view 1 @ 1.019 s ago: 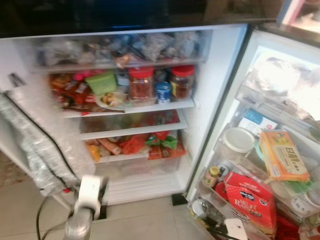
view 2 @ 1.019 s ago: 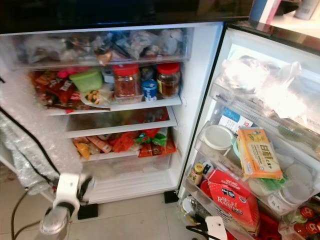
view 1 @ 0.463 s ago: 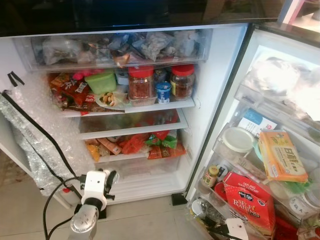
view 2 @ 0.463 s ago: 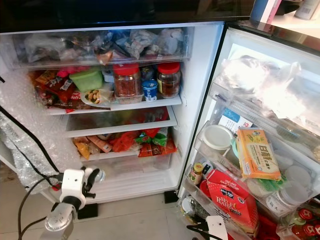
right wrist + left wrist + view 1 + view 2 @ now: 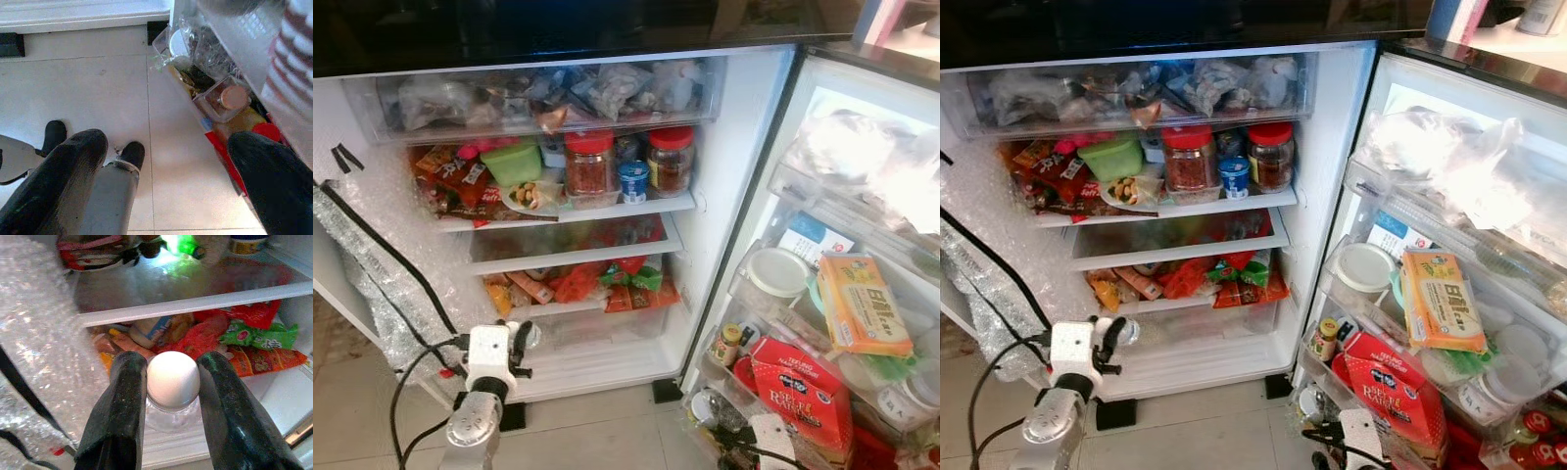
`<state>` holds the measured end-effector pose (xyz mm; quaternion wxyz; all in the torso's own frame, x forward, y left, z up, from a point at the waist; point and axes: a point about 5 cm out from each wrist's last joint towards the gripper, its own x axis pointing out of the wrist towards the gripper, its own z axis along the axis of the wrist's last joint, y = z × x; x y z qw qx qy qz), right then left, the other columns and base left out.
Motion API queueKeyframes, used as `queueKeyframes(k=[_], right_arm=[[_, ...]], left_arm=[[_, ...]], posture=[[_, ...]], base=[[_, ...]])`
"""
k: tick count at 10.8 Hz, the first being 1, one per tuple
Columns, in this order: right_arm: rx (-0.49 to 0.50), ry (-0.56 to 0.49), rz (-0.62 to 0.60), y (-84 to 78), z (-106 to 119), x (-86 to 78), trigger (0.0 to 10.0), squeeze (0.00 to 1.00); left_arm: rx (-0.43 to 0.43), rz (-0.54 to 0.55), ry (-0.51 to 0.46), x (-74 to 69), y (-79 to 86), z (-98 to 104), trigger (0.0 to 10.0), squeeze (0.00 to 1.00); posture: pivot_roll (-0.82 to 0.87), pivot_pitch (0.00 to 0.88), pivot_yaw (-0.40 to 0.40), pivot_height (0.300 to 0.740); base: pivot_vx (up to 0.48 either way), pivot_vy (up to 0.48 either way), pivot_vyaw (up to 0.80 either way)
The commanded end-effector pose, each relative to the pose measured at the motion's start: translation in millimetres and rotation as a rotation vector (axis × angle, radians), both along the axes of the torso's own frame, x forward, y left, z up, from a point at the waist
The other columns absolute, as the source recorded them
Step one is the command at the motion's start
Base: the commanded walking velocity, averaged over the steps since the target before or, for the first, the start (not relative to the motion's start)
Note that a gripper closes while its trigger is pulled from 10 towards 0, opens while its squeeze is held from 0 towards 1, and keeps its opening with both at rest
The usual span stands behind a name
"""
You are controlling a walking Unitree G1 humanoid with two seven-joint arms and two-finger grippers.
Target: Restocking fridge
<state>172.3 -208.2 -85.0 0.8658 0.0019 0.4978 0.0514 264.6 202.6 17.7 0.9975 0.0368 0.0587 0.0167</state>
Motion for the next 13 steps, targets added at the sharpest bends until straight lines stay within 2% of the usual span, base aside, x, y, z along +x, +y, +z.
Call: queueKeyframes(k=[1, 2, 7, 11, 13], right_arm=[[-0.025, -0.001, 0.033, -3.8, 3.3, 5.9, 10.0, 0.0], [-0.023, -0.003, 0.044, -4.3, 4.8, 8.6, 10.0, 0.0], [-0.021, -0.023, 0.021, -9.2, 10.7, 18.9, 10.0, 0.0], [-0.012, -0.017, 0.03, -9.2, 11.9, 21.2, 10.0, 0.0], [-0.009, -0.013, 0.038, -8.1, 11.4, 20.5, 10.0, 0.0]], left_arm=[[0.004, 0.022, -0.019, 5.7, 5.6, 7.0, 10.0, 0.0], [0.004, 0.021, -0.027, 7.5, 6.1, 9.7, 10.0, 0.0], [-0.028, 0.016, -0.013, 11.1, -5.9, 6.7, 10.0, 0.0], [-0.034, -0.013, -0.037, 18.7, -11.9, 14.3, 10.0, 0.0], [-0.034, -0.005, -0.054, 19.5, -7.5, 18.2, 10.0, 0.0]], posture=[[0.07, 0.0, -0.029, 0.74], [0.06, 0.0, -0.026, 0.74], [0.03, 0.0, -0.027, 0.74], [0.05, 0.0, -0.036, 0.74], [0.05, 0.0, -0.035, 0.74]], base=[[0.0, 0.0, 0.0], [0.0, 0.0, 0.0], [0.0, 0.0, 0.72], [0.0, 0.0, 0.0], [0.0, 0.0, 0.0]])
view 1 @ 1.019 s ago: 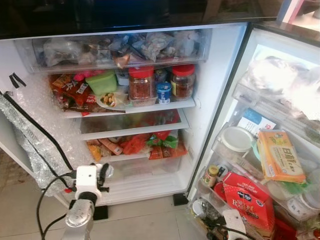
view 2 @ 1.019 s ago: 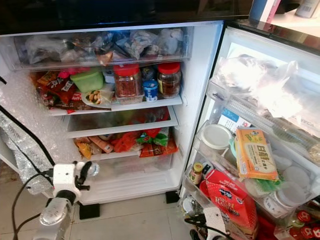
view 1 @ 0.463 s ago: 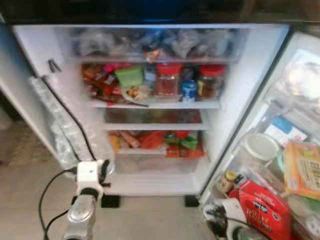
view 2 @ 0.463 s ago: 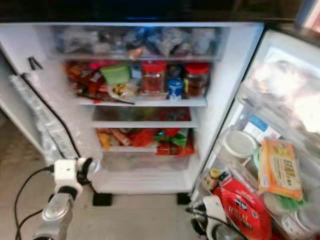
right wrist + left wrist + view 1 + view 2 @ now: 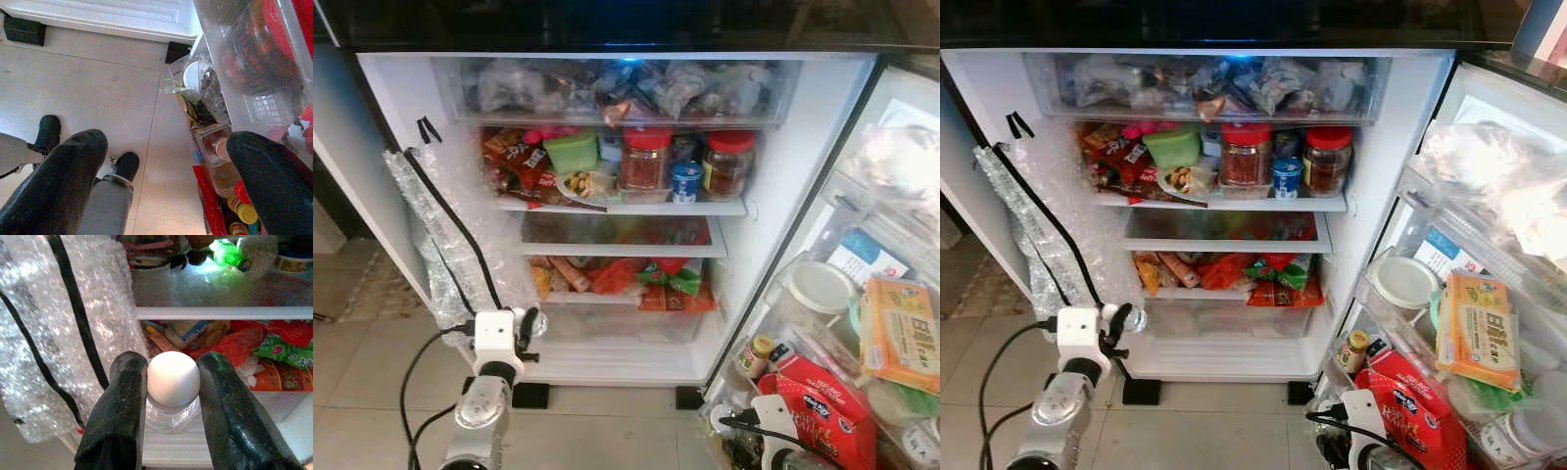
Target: Restocking fridge
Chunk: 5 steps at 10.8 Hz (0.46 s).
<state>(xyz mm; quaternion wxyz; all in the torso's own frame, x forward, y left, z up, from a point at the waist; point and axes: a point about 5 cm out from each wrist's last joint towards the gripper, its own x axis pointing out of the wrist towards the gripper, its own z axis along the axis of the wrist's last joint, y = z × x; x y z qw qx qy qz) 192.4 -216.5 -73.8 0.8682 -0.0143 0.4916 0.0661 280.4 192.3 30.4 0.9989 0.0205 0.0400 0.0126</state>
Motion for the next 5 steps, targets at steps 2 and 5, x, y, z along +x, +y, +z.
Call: queueKeyframes(k=[2, 5], right_arm=[[-0.002, -0.001, -0.03, 0.8, -1.6, -2.3, 10.0, 0.0], [0.03, 0.003, -0.047, 4.3, -3.7, -5.6, 10.0, 0.0]], left_arm=[[0.004, 0.001, -0.026, 4.3, 4.6, 8.2, 10.0, 0.0], [0.009, -0.007, -0.04, 7.8, 6.2, 13.3, 10.0, 0.0]], posture=[[0.06, 0.0, -0.017, 0.74], [0.08, 0.0, -0.019, 0.74]], base=[[0.244, 0.0, 0.4], [0.251, 0.0, 0.68]])
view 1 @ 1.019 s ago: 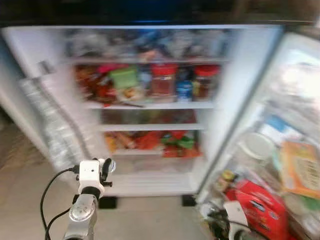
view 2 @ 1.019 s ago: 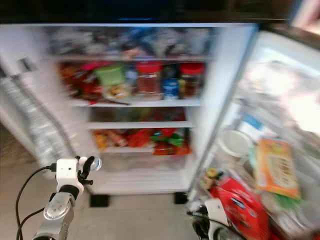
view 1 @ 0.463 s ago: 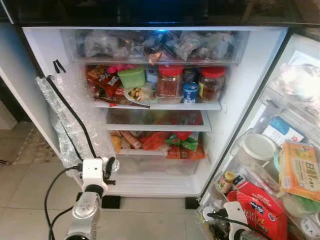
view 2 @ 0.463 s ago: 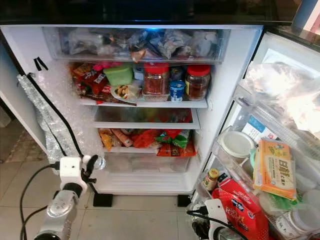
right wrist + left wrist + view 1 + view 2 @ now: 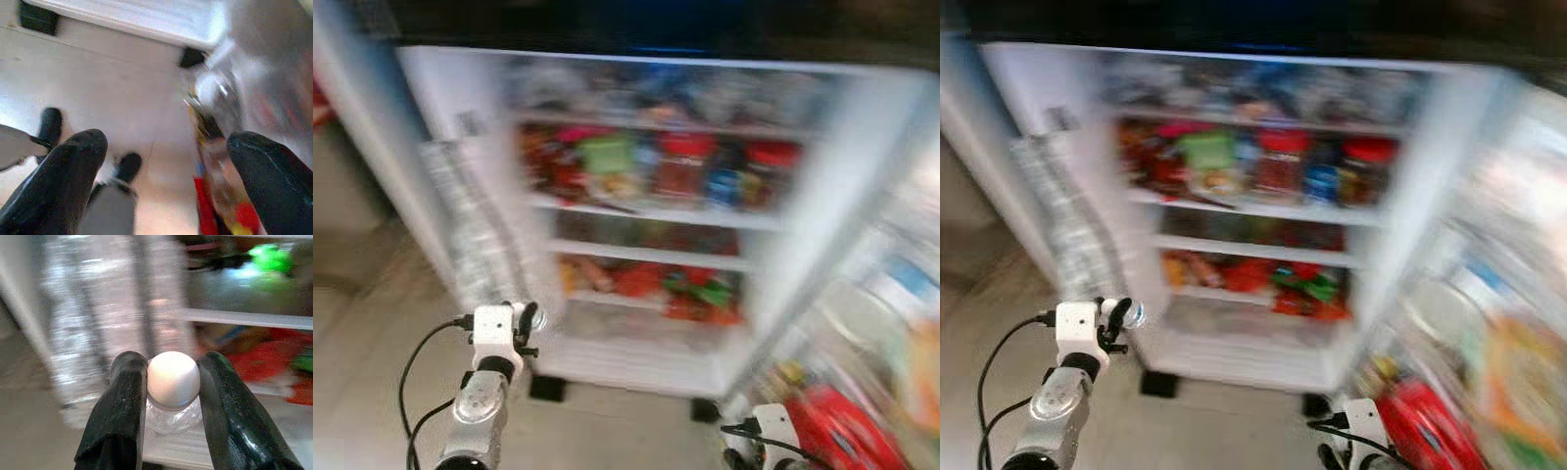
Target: Restocking fridge
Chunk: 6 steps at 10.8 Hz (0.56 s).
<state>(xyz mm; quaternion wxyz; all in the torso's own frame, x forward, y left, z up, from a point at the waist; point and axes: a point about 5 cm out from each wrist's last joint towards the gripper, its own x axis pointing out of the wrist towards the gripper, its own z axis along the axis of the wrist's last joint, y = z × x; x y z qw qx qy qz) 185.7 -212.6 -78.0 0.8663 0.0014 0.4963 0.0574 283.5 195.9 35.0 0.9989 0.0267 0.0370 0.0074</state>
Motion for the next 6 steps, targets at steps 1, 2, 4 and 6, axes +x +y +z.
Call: queueKeyframes(k=[1, 2, 4, 6], right_arm=[[0.016, -0.005, -0.025, 0.4, -0.4, -0.8, 10.0, 0.0], [0.017, 0.002, -0.021, -0.2, -1.3, -3.1, 10.0, 0.0], [0.004, 0.006, -0.016, -3.1, -2.1, -6.1, 10.0, 0.0], [-0.01, 0.006, -0.029, -6.6, -3.4, -10.6, 10.0, 0.0]], left_arm=[[-0.003, 0.002, -0.039, 3.6, 2.5, 9.5, 10.0, 0.0], [-0.004, 0.004, -0.047, 1.9, 2.4, 10.7, 10.0, 0.0], [-0.013, 0.005, -0.054, -0.4, -0.5, 10.9, 10.0, 0.0], [-0.025, -0.027, -0.027, -5.0, -5.7, 5.5, 10.0, 0.0]], posture=[[0.08, 0.0, -0.026, 0.74], [0.08, 0.0, -0.028, 0.74], [0.1, 0.0, -0.036, 0.74], [0.07, 0.0, -0.026, 0.74]], base=[[0.251, 0.0, 0.0], [0.251, 0.0, 0.0], [0.247, 0.0, 0.0], [0.249, 0.0, 0.0]])
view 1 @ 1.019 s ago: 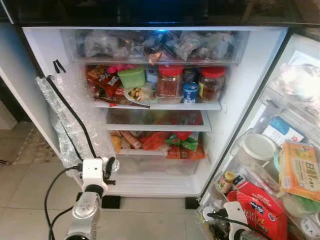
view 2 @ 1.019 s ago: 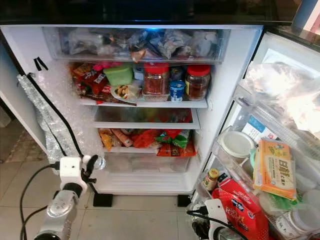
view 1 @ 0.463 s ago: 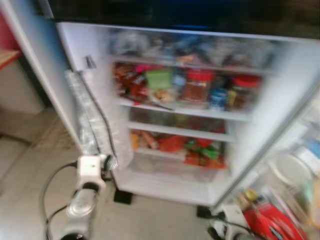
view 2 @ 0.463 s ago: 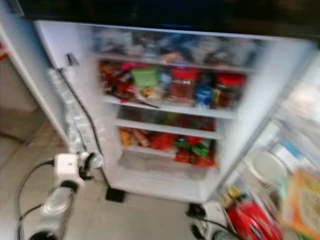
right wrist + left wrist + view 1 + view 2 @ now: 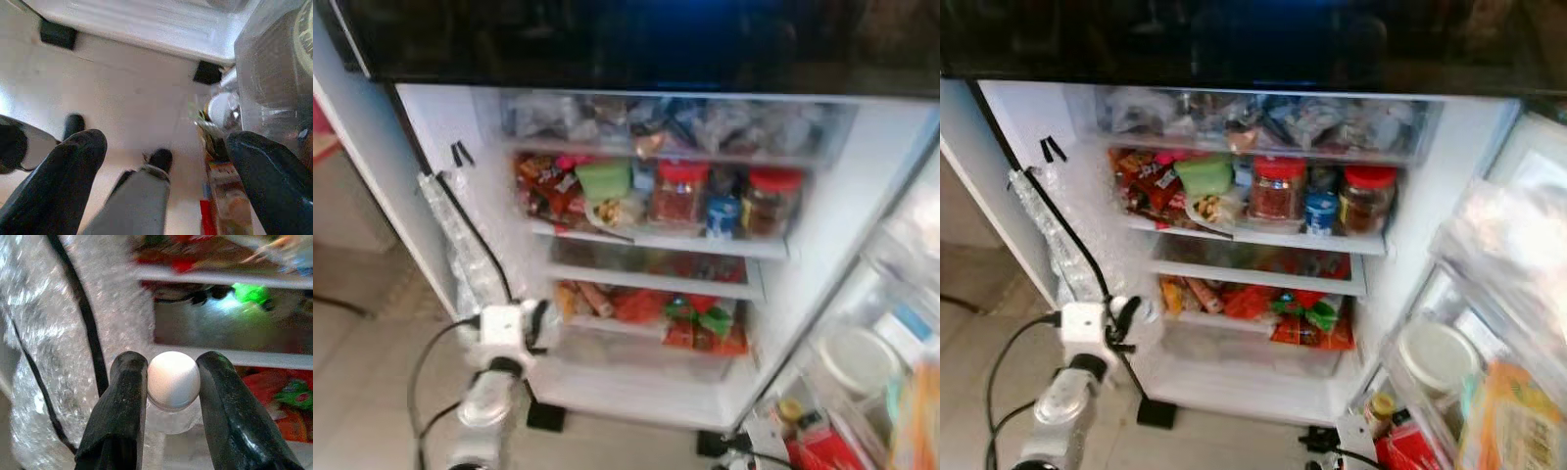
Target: Restocking fridge
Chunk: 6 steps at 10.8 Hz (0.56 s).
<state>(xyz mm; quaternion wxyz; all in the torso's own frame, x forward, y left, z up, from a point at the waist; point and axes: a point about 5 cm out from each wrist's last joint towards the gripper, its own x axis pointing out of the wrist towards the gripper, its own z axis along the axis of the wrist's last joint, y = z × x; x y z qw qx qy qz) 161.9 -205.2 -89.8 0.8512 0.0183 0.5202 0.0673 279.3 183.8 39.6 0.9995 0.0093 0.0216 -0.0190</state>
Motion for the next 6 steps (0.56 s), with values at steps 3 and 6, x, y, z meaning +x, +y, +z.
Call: queueKeyframes(k=[3, 6], right_arm=[[-0.038, -0.064, -0.052, -15.3, 8.2, 11.9, 10.0, 0.0], [-0.035, -0.056, -0.054, -14.5, 7.7, 11.2, 10.0, 0.0]], left_arm=[[-0.018, -0.045, 0.004, 4.5, -4.4, 5.8, 10.0, 0.0], [-0.02, -0.052, -0.01, 8.5, -5.9, 11.5, 10.0, 0.0]], posture=[[0.04, 0.0, -0.02, 0.74], [0.05, 0.0, -0.019, 0.74]], base=[[0.255, 0.0, 0.0], [0.255, 0.0, 0.0]])
